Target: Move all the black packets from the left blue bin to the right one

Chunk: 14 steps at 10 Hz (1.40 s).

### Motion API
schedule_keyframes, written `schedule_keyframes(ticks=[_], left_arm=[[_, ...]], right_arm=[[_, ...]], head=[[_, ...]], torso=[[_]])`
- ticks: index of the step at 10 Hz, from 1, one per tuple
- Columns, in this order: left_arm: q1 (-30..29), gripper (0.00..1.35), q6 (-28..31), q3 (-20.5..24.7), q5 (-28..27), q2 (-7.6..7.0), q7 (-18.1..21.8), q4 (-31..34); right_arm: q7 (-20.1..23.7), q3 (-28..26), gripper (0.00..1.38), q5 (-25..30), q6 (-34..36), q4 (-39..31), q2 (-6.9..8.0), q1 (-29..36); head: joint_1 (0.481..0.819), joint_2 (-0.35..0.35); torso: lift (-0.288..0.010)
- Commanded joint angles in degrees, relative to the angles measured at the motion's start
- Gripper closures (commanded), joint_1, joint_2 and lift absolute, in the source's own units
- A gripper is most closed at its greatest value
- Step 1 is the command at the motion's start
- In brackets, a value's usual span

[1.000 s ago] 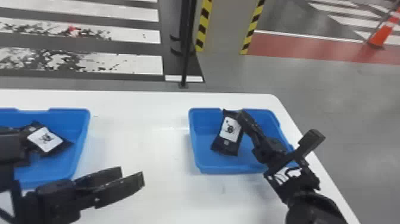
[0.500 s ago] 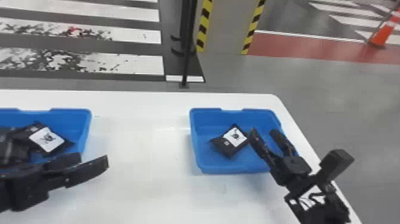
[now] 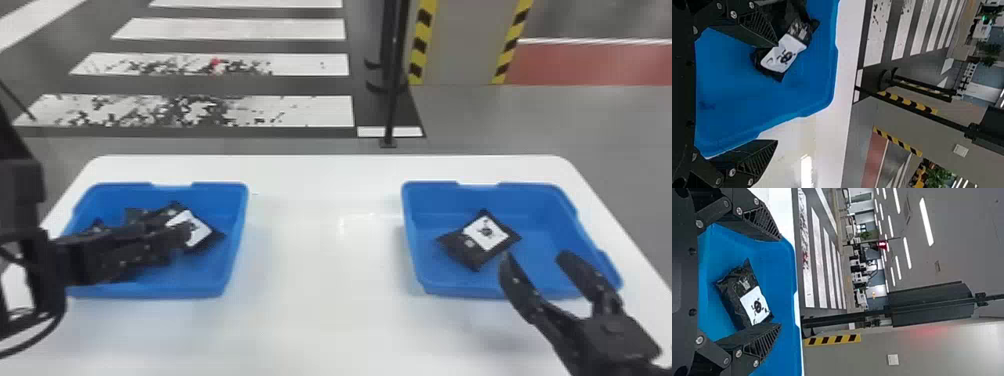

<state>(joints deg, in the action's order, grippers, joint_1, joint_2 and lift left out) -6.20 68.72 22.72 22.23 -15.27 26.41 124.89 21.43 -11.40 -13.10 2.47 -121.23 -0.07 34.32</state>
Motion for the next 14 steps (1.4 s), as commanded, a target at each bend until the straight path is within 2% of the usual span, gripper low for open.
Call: schedule_keyframes(ticks=[1, 4, 6, 7, 9, 14], left_arm=[[3.67, 0.2, 0.32, 0.47, -2.12, -0.73, -0.57, -4.03], [9.3, 0.2, 1.45, -0.56, -4.64, -1.61, -1.36, -12.6], [13.52, 0.19, 2.15, -2.73, -6.24, -1.96, -1.8, -18.51], [15.63, 0.19, 2.15, -4.55, -6.24, -2.4, -1.8, -21.46], [18.02, 0.2, 1.3, -6.73, -4.52, -2.31, -1.8, -24.98], [23.22, 0.2, 2.57, -10.84, -4.75, -2.22, -3.56, -33.7]], right_arm=[[0.01, 0.89, 0.29, -1.18, -0.09, -2.17, 0.12, 3.37], [0.1, 2.15, 0.29, -2.32, -0.09, -3.01, 0.12, 5.62], [0.1, 2.49, 0.29, -2.89, 0.06, -2.87, 0.12, 5.62], [0.1, 2.72, 0.29, -3.01, 0.06, -2.87, 0.12, 5.62], [0.1, 3.29, 0.29, -3.58, 0.06, -2.45, 0.12, 5.62], [0.19, 3.41, 0.29, -4.95, 0.2, -1.89, 0.12, 5.47]], head=[[0.695, 0.073], [0.695, 0.154], [0.695, 0.173], [0.695, 0.175], [0.695, 0.161], [0.695, 0.128]], torso=[[-0.185], [-0.185], [-0.185], [-0.185], [-0.185], [-0.185]])
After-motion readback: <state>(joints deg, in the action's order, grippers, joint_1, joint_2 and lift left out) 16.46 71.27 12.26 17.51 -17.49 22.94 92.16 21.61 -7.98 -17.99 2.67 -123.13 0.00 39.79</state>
